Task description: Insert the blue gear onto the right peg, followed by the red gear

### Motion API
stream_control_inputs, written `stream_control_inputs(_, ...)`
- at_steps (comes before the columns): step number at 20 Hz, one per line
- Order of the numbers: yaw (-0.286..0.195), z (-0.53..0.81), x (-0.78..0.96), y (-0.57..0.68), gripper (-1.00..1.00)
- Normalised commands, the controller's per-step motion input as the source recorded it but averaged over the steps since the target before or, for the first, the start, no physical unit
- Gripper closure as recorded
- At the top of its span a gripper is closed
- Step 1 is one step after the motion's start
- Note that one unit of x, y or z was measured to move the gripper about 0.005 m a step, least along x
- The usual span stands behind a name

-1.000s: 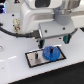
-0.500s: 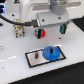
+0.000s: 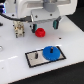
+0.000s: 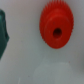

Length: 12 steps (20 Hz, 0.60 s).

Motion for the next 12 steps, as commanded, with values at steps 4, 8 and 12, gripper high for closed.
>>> stream_control_inputs(4,0.0,-0.23,-0.33,0.0,-1.0)
stream_control_inputs(8,0.0,-0.21,-0.16,-0.02,-1.0)
stream_control_inputs(12,0.0,-0.16,-0.05,-0.03,-1.0)
